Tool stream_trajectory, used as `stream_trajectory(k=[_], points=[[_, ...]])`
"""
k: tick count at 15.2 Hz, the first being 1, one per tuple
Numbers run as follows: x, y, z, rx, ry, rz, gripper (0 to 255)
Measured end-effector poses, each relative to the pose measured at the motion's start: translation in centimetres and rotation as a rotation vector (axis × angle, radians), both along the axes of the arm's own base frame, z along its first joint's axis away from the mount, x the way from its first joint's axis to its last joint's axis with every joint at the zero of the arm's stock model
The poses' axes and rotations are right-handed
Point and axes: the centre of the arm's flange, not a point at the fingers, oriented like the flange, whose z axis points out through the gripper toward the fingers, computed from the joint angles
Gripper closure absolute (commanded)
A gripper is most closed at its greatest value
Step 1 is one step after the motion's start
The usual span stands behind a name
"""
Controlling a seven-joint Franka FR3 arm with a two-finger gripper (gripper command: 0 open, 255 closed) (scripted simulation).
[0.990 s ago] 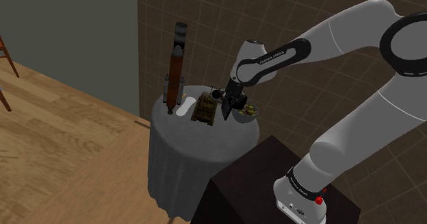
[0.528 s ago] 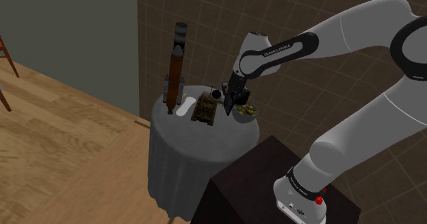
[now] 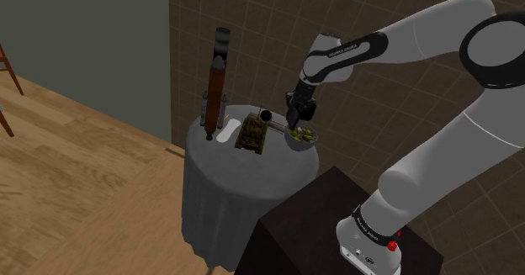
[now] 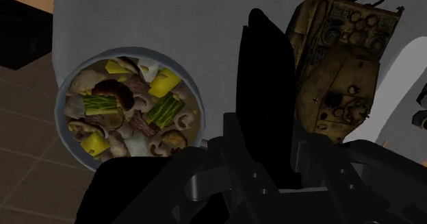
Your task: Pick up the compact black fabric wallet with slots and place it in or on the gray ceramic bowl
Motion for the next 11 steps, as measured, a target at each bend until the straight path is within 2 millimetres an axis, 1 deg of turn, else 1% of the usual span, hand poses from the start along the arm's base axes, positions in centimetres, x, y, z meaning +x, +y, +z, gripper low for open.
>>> stream_trajectory(k=[2, 3, 4, 5, 6, 7, 11], points=[[0.3, -2.6, 0.0, 0.001, 0.001, -0.001, 255], [0.8, -3.7, 0.2, 0.000, 0.001, -0.001, 255], [1.2, -5.2, 0.7, 0.000, 0.001, 0.000, 255], [1.4, -6.9, 0.6, 0.000, 0.000, -0.001, 255], [1.5, -7.7, 0.3, 0.000, 0.001, -0.001, 255], [1.7, -8.1, 0.0, 0.000, 0.001, 0.000, 255], [1.7, -8.3, -1.8, 0.000, 0.001, 0.001, 255]])
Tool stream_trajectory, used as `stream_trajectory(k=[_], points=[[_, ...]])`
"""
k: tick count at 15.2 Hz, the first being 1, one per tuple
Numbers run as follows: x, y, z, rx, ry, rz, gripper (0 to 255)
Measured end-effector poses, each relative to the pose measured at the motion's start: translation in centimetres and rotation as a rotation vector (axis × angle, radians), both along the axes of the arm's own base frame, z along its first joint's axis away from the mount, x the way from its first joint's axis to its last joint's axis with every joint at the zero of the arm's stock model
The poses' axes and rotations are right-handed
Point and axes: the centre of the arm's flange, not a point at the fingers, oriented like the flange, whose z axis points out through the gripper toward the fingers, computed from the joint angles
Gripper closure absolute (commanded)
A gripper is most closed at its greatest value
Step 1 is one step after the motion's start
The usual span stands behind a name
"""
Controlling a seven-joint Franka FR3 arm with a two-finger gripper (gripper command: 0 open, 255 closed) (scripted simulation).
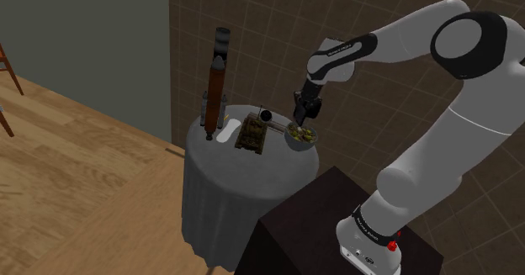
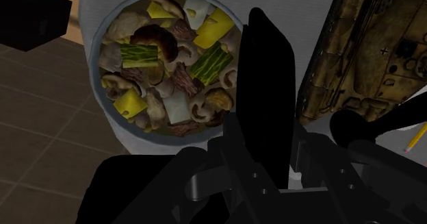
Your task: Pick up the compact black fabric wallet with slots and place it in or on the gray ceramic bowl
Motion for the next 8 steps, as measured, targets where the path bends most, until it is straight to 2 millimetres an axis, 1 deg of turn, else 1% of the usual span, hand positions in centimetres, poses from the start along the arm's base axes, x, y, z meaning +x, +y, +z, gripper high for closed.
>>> stream_trajectory(k=[8], points=[[0.0, 0.1, -4.2, 0.000, 0.000, 0.000, 255]])
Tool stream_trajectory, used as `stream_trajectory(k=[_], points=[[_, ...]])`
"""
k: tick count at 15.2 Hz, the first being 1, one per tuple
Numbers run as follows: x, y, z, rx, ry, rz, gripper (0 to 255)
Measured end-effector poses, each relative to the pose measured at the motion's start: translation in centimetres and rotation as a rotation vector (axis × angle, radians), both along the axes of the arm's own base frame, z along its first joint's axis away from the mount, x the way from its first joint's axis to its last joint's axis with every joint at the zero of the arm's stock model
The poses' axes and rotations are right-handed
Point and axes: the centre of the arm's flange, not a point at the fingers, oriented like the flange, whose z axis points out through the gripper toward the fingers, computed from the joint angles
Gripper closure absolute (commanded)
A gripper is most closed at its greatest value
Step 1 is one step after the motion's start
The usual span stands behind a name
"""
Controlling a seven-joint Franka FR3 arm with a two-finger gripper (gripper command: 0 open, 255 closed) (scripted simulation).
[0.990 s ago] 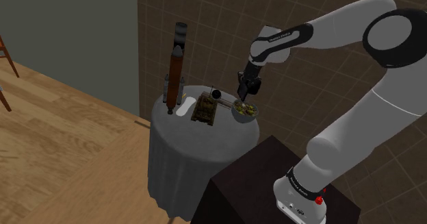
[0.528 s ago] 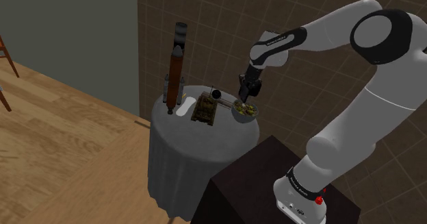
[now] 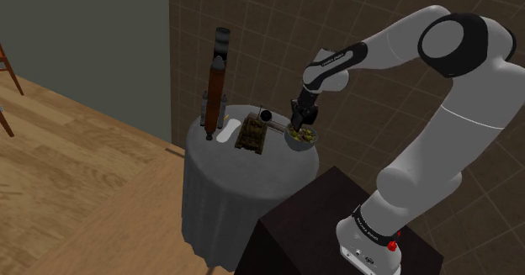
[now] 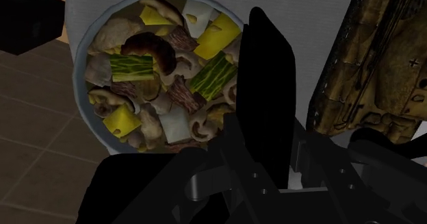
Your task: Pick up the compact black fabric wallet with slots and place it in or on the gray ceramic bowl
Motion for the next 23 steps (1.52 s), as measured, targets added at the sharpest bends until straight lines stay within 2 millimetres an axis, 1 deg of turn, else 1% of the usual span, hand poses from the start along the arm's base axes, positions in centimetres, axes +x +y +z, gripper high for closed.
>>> stream_trajectory(k=[2, 4, 10, 11, 17, 19, 20, 21, 23], points=[[0.1, 0.0, -1.2, 0.000, 0.000, 0.000, 255], [0.0, -0.1, -1.8, -0.001, -0.002, 0.001, 255], [0.2, 0.0, -1.9, -0.002, -0.007, 0.001, 255], [0.2, 0.0, -1.9, -0.002, -0.006, 0.001, 0], [0.1, 0.0, -2.1, -0.001, -0.001, 0.000, 0], [-0.1, -0.1, -0.8, -0.001, -0.001, 0.000, 0], [-0.3, -0.1, 0.5, -0.001, -0.002, 0.000, 0], [-0.1, 0.0, 1.8, -0.001, -0.003, 0.000, 0], [-0.1, 0.0, 2.6, -0.001, -0.002, 0.000, 0]])
